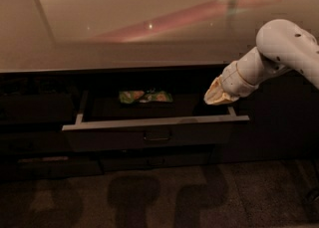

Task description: Open top drawer

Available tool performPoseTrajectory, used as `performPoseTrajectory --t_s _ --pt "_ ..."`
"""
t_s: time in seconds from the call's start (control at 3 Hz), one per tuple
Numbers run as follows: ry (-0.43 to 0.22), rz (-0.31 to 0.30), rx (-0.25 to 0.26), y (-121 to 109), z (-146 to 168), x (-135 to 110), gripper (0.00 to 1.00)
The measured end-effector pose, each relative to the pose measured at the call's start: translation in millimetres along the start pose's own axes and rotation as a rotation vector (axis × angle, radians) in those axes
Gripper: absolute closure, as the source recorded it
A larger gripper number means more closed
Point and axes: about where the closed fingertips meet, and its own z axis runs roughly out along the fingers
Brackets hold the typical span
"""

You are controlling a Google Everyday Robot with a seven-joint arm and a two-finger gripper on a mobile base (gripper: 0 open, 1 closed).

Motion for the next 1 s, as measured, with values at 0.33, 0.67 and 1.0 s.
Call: performPoseTrajectory --t_s 0.33,0.67,1.0 --pt "-0.007 -0.009 -0.016 -2.0 5.8 -3.5 1.0" --pt "-0.013 -0.014 -0.029 -3.9 10.6 -5.2 1.0" --pt "-0.038 0.013 -0.126 -6.2 46.9 8.8 1.0"
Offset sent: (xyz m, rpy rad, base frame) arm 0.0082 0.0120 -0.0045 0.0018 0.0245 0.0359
